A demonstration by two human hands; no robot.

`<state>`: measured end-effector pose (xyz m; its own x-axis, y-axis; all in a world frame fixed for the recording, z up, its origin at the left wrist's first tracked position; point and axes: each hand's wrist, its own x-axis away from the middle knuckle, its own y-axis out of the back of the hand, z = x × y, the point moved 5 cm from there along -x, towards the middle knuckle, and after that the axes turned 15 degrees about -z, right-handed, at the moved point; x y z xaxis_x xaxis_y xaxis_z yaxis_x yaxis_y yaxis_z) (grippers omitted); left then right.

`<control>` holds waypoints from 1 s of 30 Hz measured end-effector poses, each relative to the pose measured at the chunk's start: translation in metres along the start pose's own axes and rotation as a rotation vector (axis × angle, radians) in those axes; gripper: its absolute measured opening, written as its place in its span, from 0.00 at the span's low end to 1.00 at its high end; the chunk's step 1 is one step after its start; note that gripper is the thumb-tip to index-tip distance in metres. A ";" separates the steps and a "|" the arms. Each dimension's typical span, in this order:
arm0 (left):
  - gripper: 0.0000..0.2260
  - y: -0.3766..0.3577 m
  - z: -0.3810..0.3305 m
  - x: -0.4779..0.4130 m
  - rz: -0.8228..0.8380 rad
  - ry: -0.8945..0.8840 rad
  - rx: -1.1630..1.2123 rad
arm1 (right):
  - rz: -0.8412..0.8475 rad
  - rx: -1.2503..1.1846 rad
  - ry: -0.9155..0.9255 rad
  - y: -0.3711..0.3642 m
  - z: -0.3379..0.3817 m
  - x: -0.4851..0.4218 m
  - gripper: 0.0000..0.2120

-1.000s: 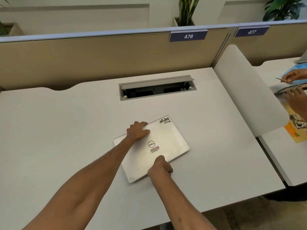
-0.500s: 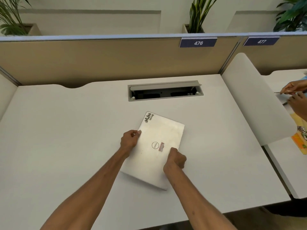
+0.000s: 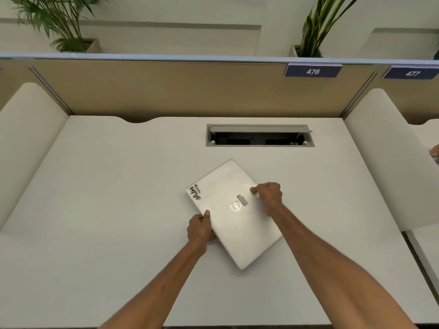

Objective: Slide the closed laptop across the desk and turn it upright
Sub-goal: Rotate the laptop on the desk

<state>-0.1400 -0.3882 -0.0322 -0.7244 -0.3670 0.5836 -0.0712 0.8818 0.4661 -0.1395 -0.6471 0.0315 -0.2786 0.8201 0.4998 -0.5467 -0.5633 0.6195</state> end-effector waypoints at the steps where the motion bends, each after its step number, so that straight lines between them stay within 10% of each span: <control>1: 0.17 0.000 0.005 0.006 0.000 0.020 0.024 | 0.017 0.036 0.043 -0.001 0.007 0.000 0.21; 15: 0.05 -0.026 0.065 0.088 0.068 0.415 0.470 | 0.346 0.272 0.481 -0.035 0.034 -0.009 0.14; 30: 0.06 -0.036 0.092 0.090 0.045 0.487 0.481 | 0.415 0.336 0.546 -0.039 0.020 -0.006 0.14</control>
<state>-0.2657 -0.4258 -0.0578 -0.3505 -0.3188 0.8806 -0.4268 0.8913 0.1528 -0.1008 -0.6326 0.0166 -0.8073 0.4185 0.4160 -0.0663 -0.7649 0.6408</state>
